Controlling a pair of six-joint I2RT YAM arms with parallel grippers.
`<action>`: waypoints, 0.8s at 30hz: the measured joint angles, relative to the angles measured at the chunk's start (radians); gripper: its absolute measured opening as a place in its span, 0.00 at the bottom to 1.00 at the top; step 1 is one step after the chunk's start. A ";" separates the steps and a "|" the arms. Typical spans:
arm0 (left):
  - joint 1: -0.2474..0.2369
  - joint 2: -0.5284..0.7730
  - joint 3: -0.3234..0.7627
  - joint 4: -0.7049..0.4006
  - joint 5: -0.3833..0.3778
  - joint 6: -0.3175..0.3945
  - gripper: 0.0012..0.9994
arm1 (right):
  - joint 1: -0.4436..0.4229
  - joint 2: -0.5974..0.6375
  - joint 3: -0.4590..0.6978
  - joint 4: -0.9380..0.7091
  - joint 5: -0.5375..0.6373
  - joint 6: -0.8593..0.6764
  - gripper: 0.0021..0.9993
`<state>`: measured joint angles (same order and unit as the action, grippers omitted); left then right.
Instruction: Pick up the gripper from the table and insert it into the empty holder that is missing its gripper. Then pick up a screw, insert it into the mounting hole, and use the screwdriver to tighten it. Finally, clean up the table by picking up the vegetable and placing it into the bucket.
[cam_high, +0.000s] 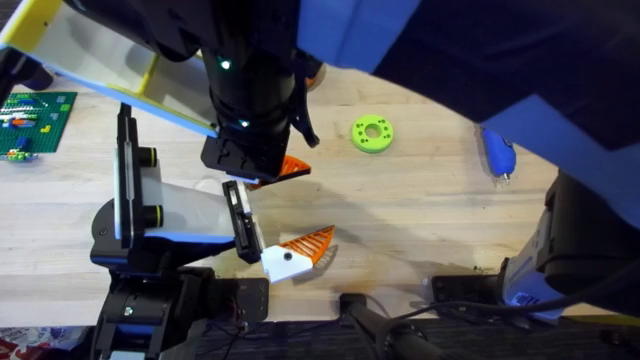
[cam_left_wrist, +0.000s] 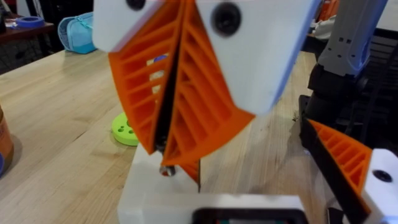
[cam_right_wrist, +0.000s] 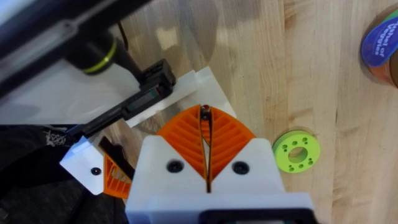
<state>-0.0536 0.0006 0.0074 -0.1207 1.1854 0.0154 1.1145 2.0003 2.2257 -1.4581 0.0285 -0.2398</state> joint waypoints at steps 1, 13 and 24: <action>0.000 0.000 0.000 0.000 0.000 0.000 0.99 | 0.000 0.000 0.000 -0.002 0.000 0.000 0.01; 0.000 0.000 0.000 0.000 0.000 0.000 0.99 | 0.000 0.000 0.000 -0.029 0.001 -0.005 0.01; 0.000 0.000 0.000 0.000 0.000 0.000 0.99 | -0.005 0.000 0.000 -0.030 0.001 -0.008 0.01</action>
<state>-0.0536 0.0009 0.0074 -0.1207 1.1854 0.0158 1.1092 2.0003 2.2257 -1.4883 0.0292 -0.2478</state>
